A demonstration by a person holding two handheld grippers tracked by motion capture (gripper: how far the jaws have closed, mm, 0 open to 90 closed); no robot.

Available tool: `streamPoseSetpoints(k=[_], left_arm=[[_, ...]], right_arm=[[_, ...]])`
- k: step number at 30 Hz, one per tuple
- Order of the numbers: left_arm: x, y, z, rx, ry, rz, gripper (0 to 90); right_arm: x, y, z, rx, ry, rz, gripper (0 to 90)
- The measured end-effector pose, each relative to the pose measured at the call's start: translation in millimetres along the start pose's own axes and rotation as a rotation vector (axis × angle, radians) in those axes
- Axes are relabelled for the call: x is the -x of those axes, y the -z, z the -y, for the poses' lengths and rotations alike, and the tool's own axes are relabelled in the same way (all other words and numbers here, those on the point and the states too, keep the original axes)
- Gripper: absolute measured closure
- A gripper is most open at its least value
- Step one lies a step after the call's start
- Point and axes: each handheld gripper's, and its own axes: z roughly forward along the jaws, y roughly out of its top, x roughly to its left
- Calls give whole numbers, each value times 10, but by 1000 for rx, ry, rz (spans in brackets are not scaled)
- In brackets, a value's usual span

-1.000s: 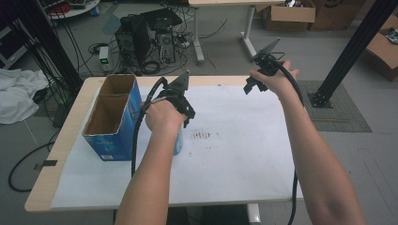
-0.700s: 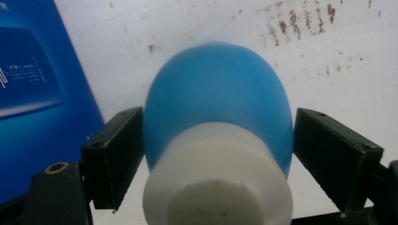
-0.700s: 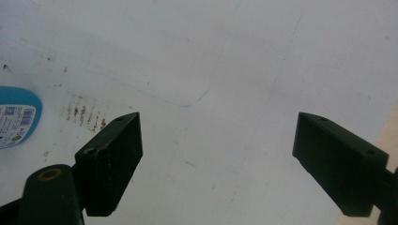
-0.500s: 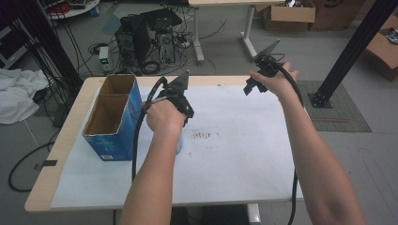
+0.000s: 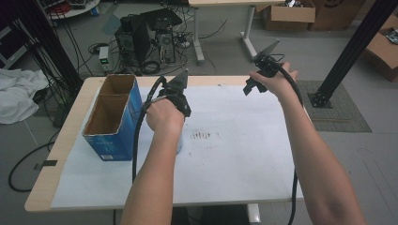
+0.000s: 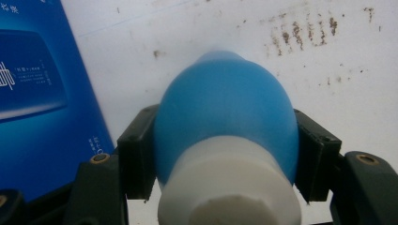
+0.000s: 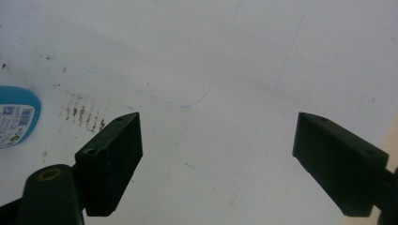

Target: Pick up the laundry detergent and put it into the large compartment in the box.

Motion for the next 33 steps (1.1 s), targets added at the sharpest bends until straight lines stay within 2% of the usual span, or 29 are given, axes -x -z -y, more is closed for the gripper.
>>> streamPoseSetpoints(k=[10, 13, 19, 25, 31, 32, 33], left_arm=[[-6, 4, -3, 2, 6, 5, 377], [-1, 9, -4, -4, -7, 3, 379], [-35, 102, 2, -5, -17, 30, 380], [-95, 386, 29, 13, -39, 31, 380], [-203, 763, 74, 40, -53, 36, 380], [-203, 763, 74, 40, -53, 36, 380], [-248, 897, 92, 52, -47, 41, 381]], right_arm=[[20, -5, 21, 1, -3, -4, 165], [35, -10, 30, 2, 0, -6, 165], [47, 19, 36, 11, 3, -9, 165], [57, 28, 42, 8, -6, -11, 165], [56, 35, 43, 11, -5, -12, 165], [54, 33, 42, 11, -3, -10, 165], [55, 32, 42, 9, -3, -10, 165]])
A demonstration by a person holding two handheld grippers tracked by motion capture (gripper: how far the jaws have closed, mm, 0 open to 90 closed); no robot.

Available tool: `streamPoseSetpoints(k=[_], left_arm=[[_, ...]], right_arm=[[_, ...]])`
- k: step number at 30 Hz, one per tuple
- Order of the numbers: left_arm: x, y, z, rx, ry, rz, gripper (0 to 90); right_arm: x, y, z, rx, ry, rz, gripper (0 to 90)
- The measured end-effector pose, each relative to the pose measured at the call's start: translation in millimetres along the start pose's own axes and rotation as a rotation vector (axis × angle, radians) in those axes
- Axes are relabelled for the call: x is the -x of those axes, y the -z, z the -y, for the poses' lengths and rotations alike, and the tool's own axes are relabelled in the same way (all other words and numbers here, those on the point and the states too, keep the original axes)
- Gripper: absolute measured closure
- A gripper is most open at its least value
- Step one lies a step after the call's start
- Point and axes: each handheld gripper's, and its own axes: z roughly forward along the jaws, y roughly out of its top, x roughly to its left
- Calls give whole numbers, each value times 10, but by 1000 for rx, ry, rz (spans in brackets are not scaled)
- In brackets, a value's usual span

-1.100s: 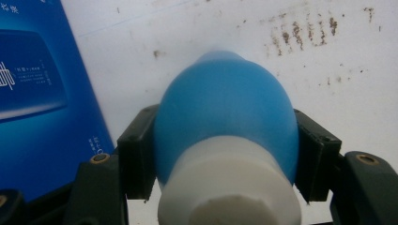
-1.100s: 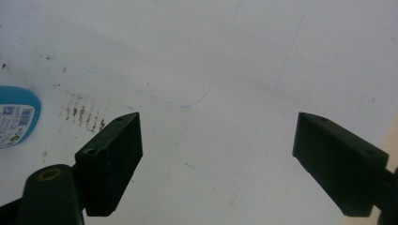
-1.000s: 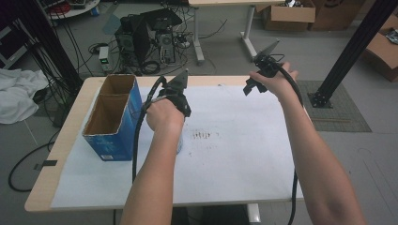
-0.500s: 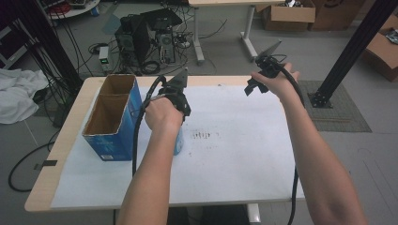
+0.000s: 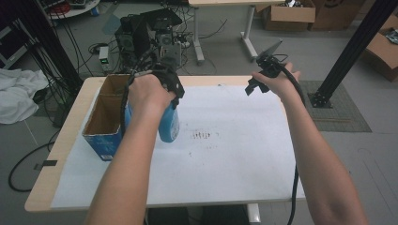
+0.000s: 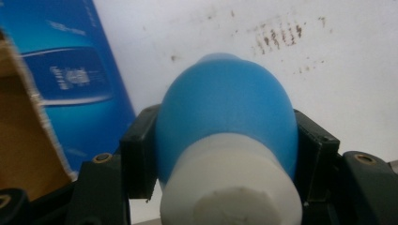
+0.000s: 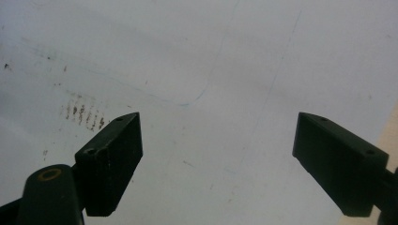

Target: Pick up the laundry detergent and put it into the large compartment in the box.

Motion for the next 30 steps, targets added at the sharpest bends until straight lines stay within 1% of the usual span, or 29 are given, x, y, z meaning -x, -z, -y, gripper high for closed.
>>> streamPoseSetpoints(k=[1, 2, 6, 7, 8, 11, 14, 16, 17, 22, 25, 30], left_arm=[[0, 0, 0, 0, 0, 0, 381], [-41, 139, 14, 11, 1, 2, 381], [-141, 404, 42, 29, 0, 2, 381], [-141, 404, 42, 29, 0, 2, 381], [-182, 497, 57, 39, 8, 3, 381], [-272, 670, 87, 55, 15, -1, 381], [-363, 821, 118, 69, 34, 1, 382], [-430, 906, 140, 75, 50, -3, 381], [-465, 943, 150, 77, 55, -4, 382], [-655, 1073, 203, 83, 86, -13, 382], [-780, 1098, 230, 78, 108, -20, 382], [-993, 1108, 278, 75, 147, -43, 382]], right_arm=[[0, 0, 0, 0, 0, 0, 165], [2, 1, -1, 0, -3, 1, 165], [-3, 10, -7, 4, 1, -3, 165], [-3, 10, -7, 4, 1, -3, 165], [-7, 11, -9, 6, -1, -5, 164], [2, 20, -12, 8, 8, -1, 165], [8, 24, -12, 8, 11, 0, 165], [5, 25, -12, 8, 0, -2, 165], [12, 26, -11, 8, 2, 0, 165], [24, 37, -9, 11, -3, -2, 165], [25, 42, -8, 11, 1, -1, 165], [3, 46, -20, 14, 5, 3, 165]])
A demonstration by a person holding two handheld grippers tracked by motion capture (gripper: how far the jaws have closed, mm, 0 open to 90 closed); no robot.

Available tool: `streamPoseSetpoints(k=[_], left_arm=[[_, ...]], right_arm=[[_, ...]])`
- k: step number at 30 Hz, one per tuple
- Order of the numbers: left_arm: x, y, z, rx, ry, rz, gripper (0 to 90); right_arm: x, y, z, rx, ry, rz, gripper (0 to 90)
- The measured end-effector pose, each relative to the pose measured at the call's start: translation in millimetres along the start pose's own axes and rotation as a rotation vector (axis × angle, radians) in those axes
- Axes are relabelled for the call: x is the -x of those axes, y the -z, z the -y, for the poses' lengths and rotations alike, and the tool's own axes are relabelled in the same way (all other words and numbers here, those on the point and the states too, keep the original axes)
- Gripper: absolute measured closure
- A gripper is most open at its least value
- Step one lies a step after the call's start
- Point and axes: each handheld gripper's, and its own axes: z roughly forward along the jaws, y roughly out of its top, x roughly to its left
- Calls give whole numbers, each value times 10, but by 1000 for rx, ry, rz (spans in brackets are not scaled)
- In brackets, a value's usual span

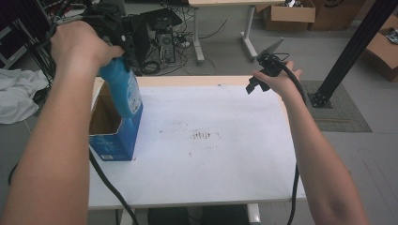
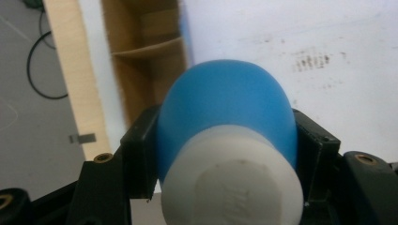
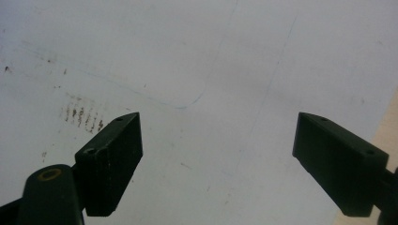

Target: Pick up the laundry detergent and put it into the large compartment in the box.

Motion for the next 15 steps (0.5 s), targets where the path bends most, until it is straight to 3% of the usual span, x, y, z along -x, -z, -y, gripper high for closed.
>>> streamPoseSetpoints(k=[7, 15], left_arm=[[-269, -50, 1, -8, 52, -28, 382], [-462, -214, -31, -31, 91, -29, 382]], right_arm=[[-8, 3, -3, 0, 9, 3, 165], [-12, 0, -2, -6, 16, 10, 165]])
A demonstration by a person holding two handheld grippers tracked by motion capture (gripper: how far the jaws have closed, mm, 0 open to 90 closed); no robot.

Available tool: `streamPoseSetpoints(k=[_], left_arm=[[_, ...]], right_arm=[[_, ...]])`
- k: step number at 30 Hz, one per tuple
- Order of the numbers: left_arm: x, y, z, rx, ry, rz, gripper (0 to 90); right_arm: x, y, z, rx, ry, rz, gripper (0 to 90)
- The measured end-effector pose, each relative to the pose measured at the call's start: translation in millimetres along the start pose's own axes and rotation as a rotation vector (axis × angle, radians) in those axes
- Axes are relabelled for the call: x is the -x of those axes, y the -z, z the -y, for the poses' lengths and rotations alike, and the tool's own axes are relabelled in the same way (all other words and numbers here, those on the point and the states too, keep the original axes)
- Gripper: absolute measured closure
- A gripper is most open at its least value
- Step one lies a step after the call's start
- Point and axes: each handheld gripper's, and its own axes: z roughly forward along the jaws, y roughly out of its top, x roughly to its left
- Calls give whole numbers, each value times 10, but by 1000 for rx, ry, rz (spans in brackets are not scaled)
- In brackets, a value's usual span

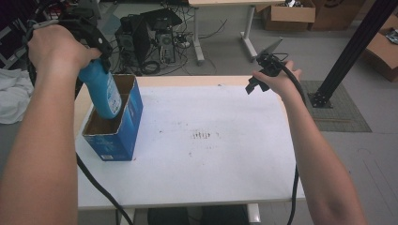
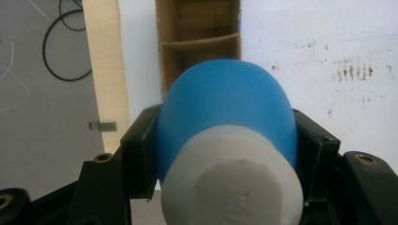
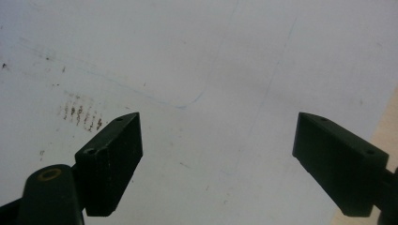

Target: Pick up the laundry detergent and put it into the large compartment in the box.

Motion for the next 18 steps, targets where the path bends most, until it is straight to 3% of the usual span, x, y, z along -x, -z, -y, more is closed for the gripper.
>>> streamPoseSetpoints(k=[18], left_arm=[[-160, -582, -61, -63, 22, 27, 382]], right_arm=[[-49, -20, -18, 0, 10, 12, 165]])
